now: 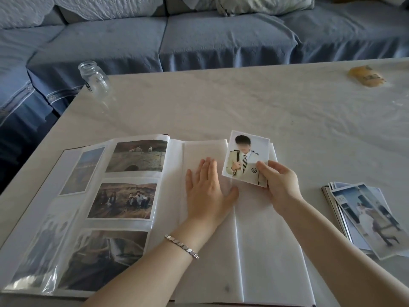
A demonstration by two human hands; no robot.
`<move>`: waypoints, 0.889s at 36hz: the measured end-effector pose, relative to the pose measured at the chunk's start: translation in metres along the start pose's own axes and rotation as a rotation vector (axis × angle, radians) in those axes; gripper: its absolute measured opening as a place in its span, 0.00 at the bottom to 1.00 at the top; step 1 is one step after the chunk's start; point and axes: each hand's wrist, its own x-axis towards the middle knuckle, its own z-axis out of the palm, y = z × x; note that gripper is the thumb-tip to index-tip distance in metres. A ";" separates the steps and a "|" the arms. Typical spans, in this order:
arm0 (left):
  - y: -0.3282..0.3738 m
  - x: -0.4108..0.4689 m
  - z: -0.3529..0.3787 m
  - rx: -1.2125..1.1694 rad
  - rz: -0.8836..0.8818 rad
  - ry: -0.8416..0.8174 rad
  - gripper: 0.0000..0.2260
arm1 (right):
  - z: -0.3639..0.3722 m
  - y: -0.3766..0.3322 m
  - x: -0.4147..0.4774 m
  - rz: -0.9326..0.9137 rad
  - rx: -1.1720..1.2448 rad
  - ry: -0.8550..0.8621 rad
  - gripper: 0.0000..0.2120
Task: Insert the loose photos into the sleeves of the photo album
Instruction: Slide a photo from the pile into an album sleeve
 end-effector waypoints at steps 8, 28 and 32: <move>0.018 0.020 -0.015 0.160 -0.057 -0.026 0.15 | -0.016 -0.001 -0.014 0.004 0.207 0.118 0.12; 0.011 0.019 -0.023 0.017 0.071 0.019 0.10 | -0.008 0.001 -0.024 -0.136 -0.116 -0.029 0.04; 0.013 0.020 -0.022 0.023 0.087 0.038 0.10 | -0.007 0.000 -0.025 -0.112 -0.195 -0.078 0.05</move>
